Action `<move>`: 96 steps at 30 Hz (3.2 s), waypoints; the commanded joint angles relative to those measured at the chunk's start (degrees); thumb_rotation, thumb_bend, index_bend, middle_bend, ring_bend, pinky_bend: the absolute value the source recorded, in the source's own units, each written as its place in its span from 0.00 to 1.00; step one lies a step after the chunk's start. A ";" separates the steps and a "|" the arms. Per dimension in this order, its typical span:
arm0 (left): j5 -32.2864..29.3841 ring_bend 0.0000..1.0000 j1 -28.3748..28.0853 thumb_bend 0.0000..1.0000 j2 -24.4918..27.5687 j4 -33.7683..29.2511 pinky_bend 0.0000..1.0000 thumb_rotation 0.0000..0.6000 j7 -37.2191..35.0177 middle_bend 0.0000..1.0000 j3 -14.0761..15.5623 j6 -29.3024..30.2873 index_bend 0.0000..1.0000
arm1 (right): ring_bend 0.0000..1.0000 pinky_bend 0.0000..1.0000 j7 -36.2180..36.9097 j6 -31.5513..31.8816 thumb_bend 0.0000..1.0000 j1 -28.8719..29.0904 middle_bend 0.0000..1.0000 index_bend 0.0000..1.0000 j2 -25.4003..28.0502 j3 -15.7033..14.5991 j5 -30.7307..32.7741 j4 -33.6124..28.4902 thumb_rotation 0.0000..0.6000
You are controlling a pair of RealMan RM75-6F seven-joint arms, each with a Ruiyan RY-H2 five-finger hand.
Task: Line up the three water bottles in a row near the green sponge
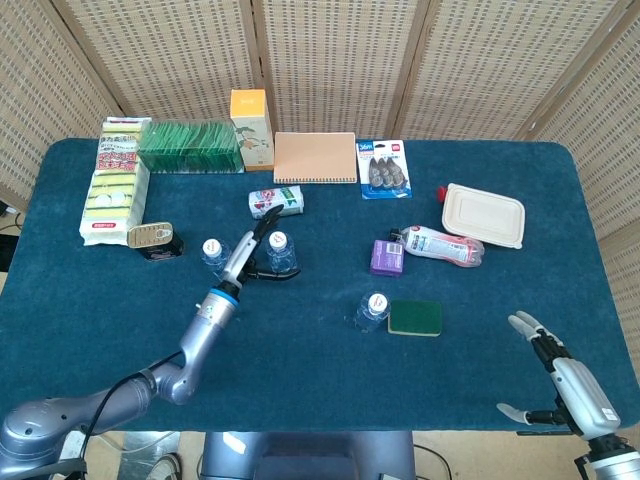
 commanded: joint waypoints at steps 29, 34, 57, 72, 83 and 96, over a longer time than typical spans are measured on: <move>0.38 0.40 0.67 0.35 -3.63 -0.83 0.54 1.00 5.24 0.51 -1.43 4.21 0.63 | 0.00 0.01 2.50 0.93 0.06 -0.42 0.00 0.03 0.79 -0.15 -1.22 0.07 1.00; 4.41 0.40 1.77 0.33 -1.71 -4.54 0.54 1.00 5.48 0.51 1.49 6.75 0.63 | 0.00 0.01 2.04 0.94 0.06 -0.48 0.00 0.03 0.72 -0.19 -1.35 -0.16 1.00; 10.99 0.40 -0.91 0.31 -6.51 -3.91 0.53 1.00 5.96 0.51 6.64 7.29 0.63 | 0.00 0.01 2.48 0.93 0.06 -0.43 0.00 0.03 1.05 -0.30 -1.63 -0.40 1.00; 11.81 0.26 -2.67 0.29 -9.40 0.92 0.37 1.00 3.64 0.42 7.32 6.30 0.53 | 0.00 0.01 2.31 0.15 0.06 -0.02 0.00 0.03 1.29 -0.54 -1.99 -0.79 1.00; 12.95 0.06 -2.82 0.24 -10.26 3.67 0.23 1.00 0.98 0.12 8.29 7.62 0.11 | 0.00 0.01 2.40 0.40 0.06 -0.07 0.00 0.03 1.52 -0.66 -2.33 -0.82 1.00; 14.46 0.00 0.76 0.22 -6.93 0.43 0.14 1.00 1.36 0.00 9.54 14.67 0.00 | 0.00 0.01 1.82 0.74 0.06 -0.33 0.00 0.03 1.98 -1.10 -3.11 -1.27 1.00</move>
